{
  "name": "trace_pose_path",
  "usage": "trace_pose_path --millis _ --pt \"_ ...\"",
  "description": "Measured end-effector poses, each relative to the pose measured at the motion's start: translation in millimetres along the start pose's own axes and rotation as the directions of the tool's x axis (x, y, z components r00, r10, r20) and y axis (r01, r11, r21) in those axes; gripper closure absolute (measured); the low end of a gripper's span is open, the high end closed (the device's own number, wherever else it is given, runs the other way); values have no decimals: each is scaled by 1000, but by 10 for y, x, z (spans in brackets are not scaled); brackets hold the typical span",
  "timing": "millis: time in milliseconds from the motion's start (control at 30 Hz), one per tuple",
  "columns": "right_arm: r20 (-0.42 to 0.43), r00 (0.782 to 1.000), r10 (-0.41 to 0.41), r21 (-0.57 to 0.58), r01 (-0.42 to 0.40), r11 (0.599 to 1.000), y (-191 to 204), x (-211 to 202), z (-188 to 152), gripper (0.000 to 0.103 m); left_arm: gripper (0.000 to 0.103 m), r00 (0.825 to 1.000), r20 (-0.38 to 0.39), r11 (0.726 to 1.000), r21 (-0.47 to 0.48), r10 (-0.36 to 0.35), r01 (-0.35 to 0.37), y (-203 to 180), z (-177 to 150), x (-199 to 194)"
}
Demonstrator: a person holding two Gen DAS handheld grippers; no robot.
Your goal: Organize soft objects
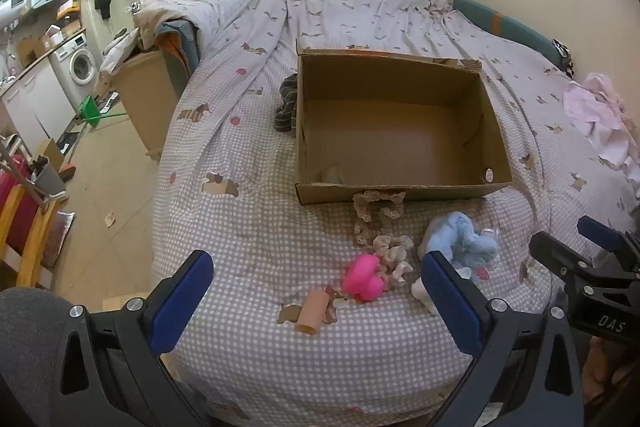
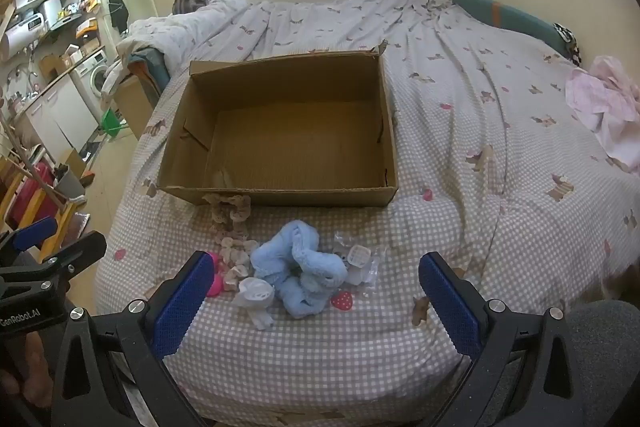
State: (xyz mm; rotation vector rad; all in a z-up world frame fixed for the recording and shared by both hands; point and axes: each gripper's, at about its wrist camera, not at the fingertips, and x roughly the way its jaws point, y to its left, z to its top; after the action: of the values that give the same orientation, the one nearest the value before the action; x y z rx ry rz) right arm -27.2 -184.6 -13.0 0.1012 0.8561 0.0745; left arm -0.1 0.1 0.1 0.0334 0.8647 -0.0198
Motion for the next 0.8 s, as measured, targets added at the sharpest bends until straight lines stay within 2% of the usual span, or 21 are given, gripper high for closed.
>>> trace_pose_path --millis 800 --pt "-5 1000 1 1 -1 1000 4 -1 1 0 0 1000 -1 1000 -2 -2 2 1 0 0"
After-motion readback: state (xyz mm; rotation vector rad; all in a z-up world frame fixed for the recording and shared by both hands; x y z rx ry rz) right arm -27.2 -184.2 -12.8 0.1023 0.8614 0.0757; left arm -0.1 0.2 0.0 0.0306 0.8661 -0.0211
